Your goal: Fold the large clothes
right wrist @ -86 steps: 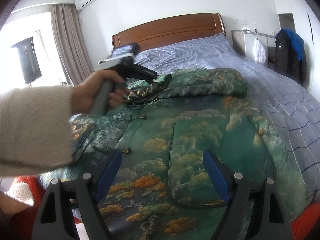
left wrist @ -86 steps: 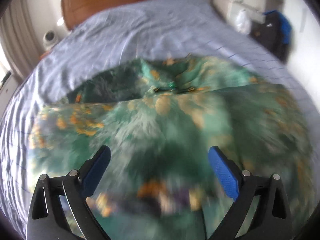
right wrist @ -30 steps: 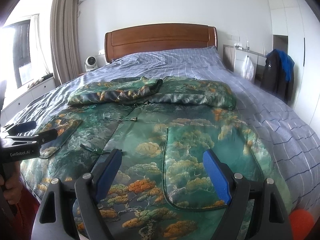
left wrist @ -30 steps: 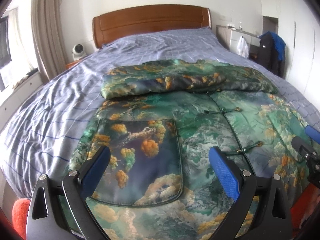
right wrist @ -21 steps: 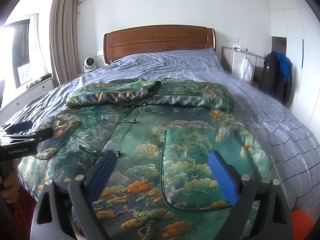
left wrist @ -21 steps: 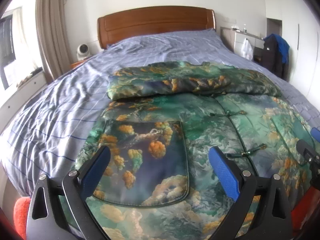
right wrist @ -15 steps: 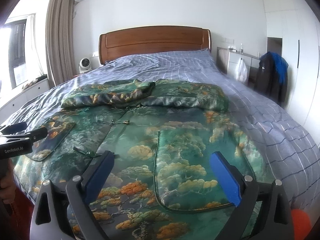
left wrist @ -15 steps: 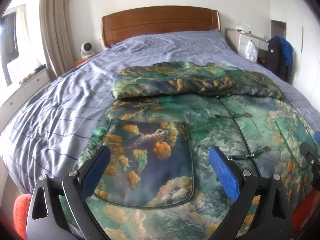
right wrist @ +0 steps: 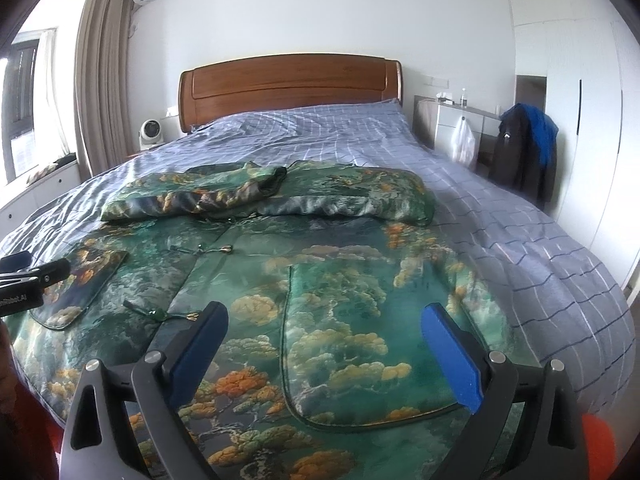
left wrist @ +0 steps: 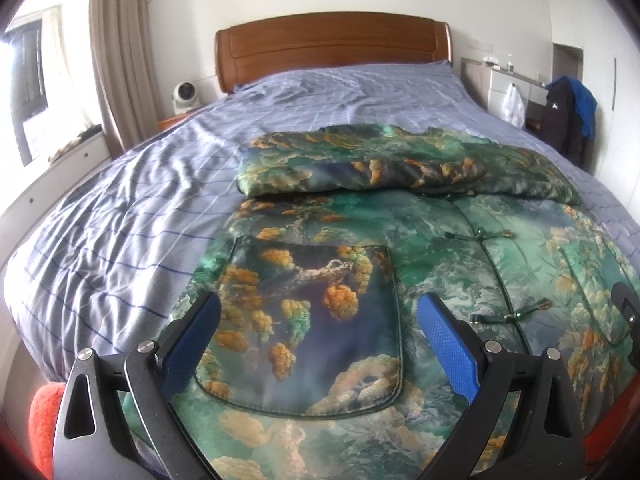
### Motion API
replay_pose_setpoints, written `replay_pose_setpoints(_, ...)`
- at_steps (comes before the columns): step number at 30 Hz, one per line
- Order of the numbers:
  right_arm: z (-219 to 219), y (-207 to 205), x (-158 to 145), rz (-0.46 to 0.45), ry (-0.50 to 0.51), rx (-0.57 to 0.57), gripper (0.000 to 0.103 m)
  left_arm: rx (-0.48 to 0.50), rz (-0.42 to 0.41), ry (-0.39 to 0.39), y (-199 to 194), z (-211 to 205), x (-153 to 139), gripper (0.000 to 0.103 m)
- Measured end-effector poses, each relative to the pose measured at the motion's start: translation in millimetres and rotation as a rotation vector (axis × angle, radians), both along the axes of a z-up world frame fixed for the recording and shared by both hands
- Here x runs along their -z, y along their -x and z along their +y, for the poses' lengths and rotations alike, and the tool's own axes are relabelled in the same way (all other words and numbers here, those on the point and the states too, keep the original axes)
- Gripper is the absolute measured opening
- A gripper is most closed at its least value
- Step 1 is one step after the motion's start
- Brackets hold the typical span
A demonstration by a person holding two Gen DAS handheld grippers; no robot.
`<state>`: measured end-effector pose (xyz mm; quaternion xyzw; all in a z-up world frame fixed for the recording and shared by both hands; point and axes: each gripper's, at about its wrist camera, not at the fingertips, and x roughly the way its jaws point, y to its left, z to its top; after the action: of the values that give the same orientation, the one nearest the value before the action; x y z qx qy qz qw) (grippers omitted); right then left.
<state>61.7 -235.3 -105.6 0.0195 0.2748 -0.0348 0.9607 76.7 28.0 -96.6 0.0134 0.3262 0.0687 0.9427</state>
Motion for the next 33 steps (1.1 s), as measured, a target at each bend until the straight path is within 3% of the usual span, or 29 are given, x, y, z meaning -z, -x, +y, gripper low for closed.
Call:
replay_pose_setpoints(28,-6.0,-0.2,-5.0,-0.030,0.049,0.063,0.097,-0.061,-0.014,-0.029,4.2,15.5,0.4,0.099)
replay_pose_setpoints(33,-6.4,1.4,-6.1,-0.034,0.051,0.066,0.097,-0.068,-0.010,0.013,4.6,21.9,0.0,0.099)
